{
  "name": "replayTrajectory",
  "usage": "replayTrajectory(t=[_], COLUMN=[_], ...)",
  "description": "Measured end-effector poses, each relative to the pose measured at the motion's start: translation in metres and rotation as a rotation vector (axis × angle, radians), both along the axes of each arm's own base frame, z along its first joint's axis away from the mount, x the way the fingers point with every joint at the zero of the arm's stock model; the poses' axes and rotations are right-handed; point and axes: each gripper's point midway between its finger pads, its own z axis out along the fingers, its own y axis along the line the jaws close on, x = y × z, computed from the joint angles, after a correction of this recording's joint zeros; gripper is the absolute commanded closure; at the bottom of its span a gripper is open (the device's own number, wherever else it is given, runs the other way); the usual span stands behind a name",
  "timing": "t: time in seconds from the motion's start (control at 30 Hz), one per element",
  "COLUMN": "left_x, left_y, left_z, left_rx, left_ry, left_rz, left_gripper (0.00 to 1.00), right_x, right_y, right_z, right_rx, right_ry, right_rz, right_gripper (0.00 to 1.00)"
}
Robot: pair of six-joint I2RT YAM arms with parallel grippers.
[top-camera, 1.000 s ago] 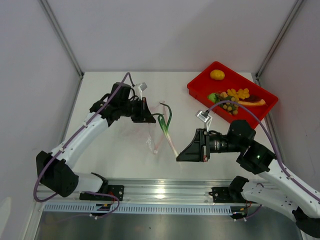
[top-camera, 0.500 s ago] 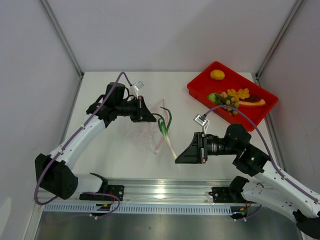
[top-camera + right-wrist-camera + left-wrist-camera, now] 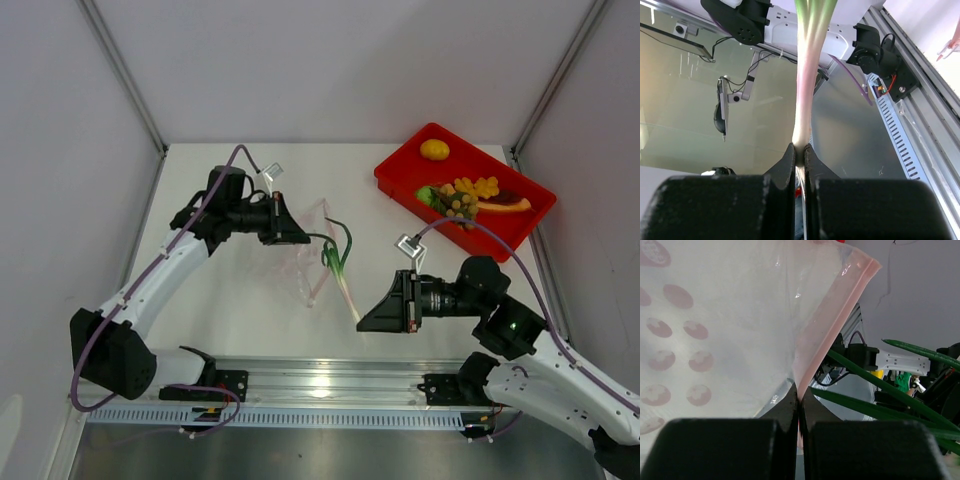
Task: Place the food in the zip-top bag and seal the zipper
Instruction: Place the fake vegetable in the zipper food storage bag.
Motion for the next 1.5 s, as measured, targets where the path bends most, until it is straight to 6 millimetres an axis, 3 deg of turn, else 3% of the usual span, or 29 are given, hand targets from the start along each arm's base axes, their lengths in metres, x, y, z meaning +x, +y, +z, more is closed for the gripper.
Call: replayTrajectory(t=[0.97, 1.13, 1.3, 1.5], left_x=[-0.001, -0.003, -0.01, -0.018], left_y=[0.001, 0.003, 0.006, 0.007], left_z=[0.002, 0.004, 0.011, 0.018], left_rx=[-0.02, -0.019, -0.023, -0.034], left_ry=[-0.006, -0.013, -0.025, -0.047], left_rz=[-0.008, -0.006, -0.007, -0.029], left_gripper=[0.99, 0.99, 1.0, 0.99], right_x=[-0.02, -0.008, 0.01, 0.024], right_y=[0.008, 0.012, 0.014, 0.026], right_z=[-0.02, -0.03, -0.059, -0.075], right_rx=[-0.049, -0.082, -0.13, -0.158], right_ry=[-0.012, 0.022, 0.098, 0.15], right_rz=[0.108, 0.082, 0.043, 0.061], right_gripper=[1.0, 1.0, 1.0, 1.0])
